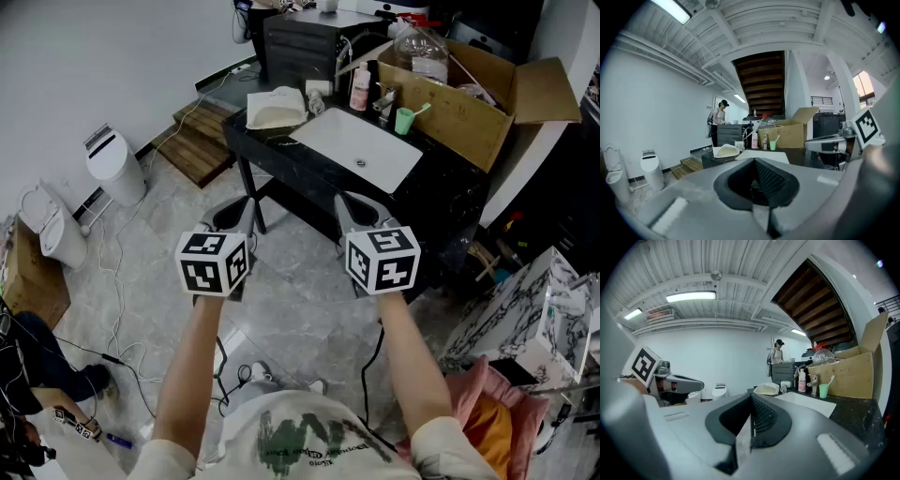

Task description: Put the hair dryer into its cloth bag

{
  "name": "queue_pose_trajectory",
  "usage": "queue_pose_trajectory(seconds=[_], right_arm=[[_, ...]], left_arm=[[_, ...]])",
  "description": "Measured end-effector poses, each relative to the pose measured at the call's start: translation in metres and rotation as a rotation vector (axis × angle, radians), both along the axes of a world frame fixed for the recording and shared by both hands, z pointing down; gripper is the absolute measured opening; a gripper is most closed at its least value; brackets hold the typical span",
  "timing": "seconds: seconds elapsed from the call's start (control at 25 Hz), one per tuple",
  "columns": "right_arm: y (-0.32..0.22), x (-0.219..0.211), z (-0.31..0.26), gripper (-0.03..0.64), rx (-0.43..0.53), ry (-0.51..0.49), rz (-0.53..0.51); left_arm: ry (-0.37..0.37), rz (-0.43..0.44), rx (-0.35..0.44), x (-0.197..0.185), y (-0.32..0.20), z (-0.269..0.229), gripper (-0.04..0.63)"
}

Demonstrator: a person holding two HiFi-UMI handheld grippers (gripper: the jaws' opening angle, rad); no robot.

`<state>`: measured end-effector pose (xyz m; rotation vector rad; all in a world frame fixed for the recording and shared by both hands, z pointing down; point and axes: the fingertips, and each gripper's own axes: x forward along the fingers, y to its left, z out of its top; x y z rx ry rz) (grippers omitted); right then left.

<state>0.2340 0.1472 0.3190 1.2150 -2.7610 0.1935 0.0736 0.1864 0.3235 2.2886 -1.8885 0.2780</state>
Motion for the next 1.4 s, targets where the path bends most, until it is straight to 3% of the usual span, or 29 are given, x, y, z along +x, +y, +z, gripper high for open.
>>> queue_pose_trajectory(seconds=[0.36, 0.44, 0.72, 1.2, 1.4], right_arm=[[-0.014, 0.006, 0.002, 0.026, -0.009, -0.014, 0.001], [-0.019, 0.004, 0.004, 0.034, -0.012, -0.013, 0.0], [-0.049, -0.009, 0.01, 0.083, -0.025, 0.002, 0.004], [-0.119, -0.061, 0.012, 0.201, -0.063, 0.02, 0.015], [-0.149, -0.093, 0.01, 0.236, -0.082, 0.03, 0.032]], left_arm=[[0.001, 0.011, -0.005, 0.011, -0.015, 0.002, 0.008], [0.003, 0.012, -0.002, 0.01, -0.022, 0.003, 0.043], [0.027, 0.035, 0.007, -0.001, -0.061, 0.003, 0.074], [0.082, 0.113, 0.021, -0.042, -0.155, -0.002, 0.193], [0.086, 0.149, 0.012, -0.07, -0.191, -0.006, 0.28]])
